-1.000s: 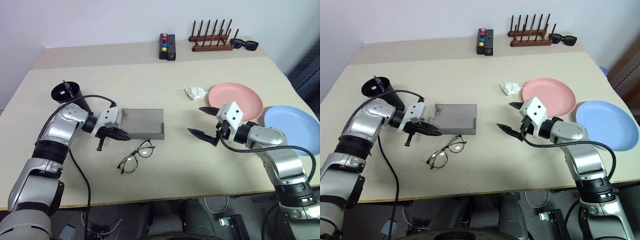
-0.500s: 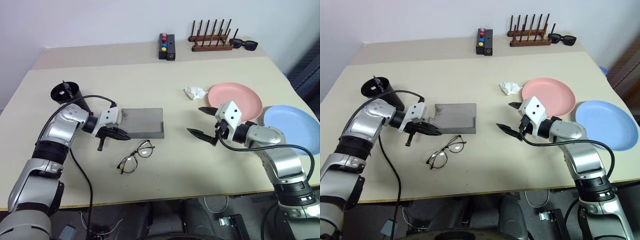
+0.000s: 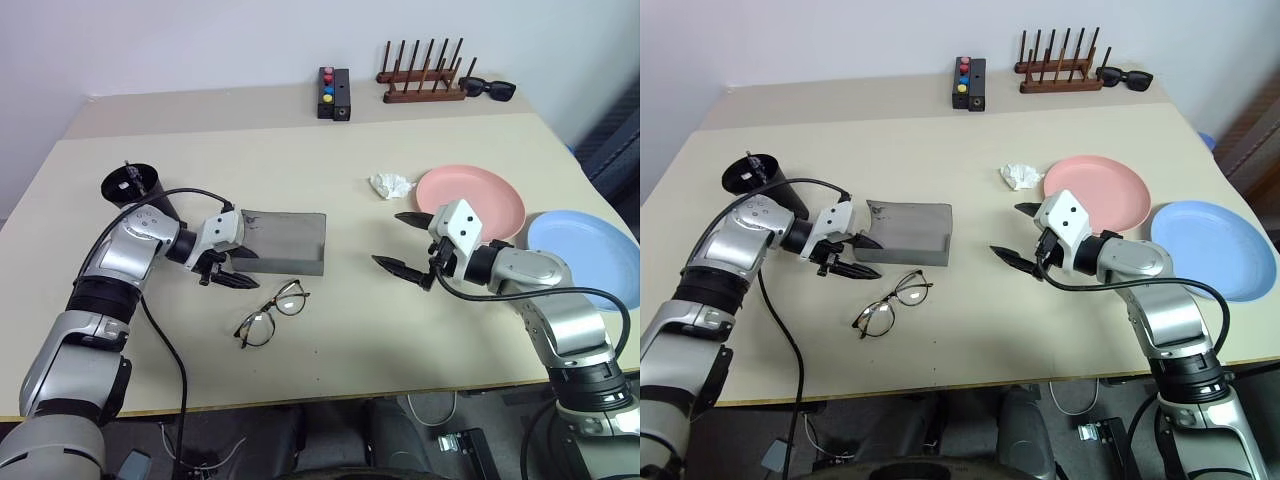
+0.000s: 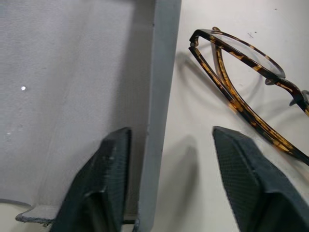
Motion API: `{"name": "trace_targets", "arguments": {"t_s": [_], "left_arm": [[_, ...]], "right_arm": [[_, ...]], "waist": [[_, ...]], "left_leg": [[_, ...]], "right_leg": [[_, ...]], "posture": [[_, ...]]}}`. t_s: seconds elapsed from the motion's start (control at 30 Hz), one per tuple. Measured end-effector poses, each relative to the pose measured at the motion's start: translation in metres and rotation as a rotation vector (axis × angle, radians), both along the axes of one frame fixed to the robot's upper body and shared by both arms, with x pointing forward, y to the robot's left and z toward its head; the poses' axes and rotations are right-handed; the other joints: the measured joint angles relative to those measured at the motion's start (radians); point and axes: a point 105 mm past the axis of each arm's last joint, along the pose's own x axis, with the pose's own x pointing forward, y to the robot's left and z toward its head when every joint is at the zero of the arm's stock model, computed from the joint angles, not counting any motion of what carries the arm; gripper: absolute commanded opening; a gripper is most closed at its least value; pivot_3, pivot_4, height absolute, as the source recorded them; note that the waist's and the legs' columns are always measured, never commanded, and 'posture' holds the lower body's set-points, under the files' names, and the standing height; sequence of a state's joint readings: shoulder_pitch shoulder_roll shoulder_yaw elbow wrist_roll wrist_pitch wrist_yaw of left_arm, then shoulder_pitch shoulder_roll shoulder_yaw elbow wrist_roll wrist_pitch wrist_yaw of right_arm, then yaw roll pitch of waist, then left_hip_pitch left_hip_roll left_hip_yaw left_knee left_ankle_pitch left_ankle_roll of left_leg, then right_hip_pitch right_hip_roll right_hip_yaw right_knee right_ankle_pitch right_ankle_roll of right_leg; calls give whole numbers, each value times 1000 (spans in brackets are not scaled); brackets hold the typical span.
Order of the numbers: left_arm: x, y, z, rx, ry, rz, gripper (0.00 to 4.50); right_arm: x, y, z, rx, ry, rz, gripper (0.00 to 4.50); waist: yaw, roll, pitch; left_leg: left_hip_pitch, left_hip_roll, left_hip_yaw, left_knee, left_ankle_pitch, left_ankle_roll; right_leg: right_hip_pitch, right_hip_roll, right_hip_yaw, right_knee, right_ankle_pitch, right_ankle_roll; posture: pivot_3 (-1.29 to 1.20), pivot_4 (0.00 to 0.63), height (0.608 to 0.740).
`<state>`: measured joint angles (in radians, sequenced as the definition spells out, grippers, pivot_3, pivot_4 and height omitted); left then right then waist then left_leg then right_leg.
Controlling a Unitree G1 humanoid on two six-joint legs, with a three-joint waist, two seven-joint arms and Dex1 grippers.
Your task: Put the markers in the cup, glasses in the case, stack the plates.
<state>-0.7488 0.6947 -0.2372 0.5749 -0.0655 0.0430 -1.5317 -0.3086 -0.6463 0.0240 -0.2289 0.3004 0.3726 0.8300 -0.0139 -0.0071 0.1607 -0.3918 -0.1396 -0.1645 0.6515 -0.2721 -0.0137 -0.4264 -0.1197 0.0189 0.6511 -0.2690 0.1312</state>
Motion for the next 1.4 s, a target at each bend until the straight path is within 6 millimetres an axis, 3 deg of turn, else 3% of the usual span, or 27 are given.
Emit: {"name": "trace_targets", "arguments": {"t_s": [0.3, 0.5, 0.6, 0.73, 0.87, 0.97, 1.17, 1.27, 1.4], "left_arm": [[0, -5, 17, -43, -31, 7, 2778], [-4, -8, 13, -63, -6, 24, 2778], [-4, -9, 20, -84, -18, 32, 2778], [-3, -7, 36, -168, -19, 101, 2778], [-1, 1, 68, -306, -18, 217, 2778], [-11, 5, 79, -382, 28, 274, 2778], [-56, 16, 57, -315, 217, 299, 2778], [-79, 12, 57, -265, 280, 236, 2778], [-86, 2, 56, -255, 301, 202, 2778]], "right_arm": [[0, -5, -8, 1, 15, 17, 4500], [-7, -9, -12, -13, 52, 55, 4500], [-11, -12, -5, -12, 44, 75, 4500], [-21, -22, 0, -16, 58, 85, 4500], [-33, -27, -3, -9, 88, 91, 4500], [-42, -26, -9, 5, 130, 99, 4500], [-56, -33, -20, -11, 187, 90, 4500], [-57, -33, -21, -12, 186, 95, 4500], [-56, -33, -21, -11, 173, 98, 4500]], "waist": [[-1, 0, 0], [2, 0, 0], [2, 0, 0], [2, 0, 0], [0, 0, 0], [-1, 0, 0], [1, 0, 0], [8, 0, 0], [21, 0, 0]], "left_leg": [[0, 0, 0, 0, 0, 0], [0, 0, 0, 0, 0, 0], [0, 0, 0, 1, 0, 0], [0, 0, 0, 1, 0, 0], [0, 0, 0, 1, 0, 0], [0, 0, 0, 0, 0, 0], [0, 0, 0, 0, 0, 0], [1, 0, 0, 0, 0, 0], [1, 0, 0, 0, -1, 1]], "right_leg": [[0, 0, 0, 0, 0, 0], [0, 0, 0, 0, 0, 0], [0, 0, 0, 0, 0, 0], [0, 0, 0, 0, 0, 0], [0, 0, 0, 0, 0, 0], [0, 0, 0, 0, 0, 0], [0, 0, 1, 0, 0, 0], [2, 0, 1, 0, 0, 0], [3, 0, 1, -1, 0, 0]], "posture": [[0, 150, 740], [0, 150, 740], [0, 150, 740], [0, 150, 740], [0, 150, 740], [0, 150, 740], [0, 150, 740], [0, 150, 740], [0, 150, 740]]}}
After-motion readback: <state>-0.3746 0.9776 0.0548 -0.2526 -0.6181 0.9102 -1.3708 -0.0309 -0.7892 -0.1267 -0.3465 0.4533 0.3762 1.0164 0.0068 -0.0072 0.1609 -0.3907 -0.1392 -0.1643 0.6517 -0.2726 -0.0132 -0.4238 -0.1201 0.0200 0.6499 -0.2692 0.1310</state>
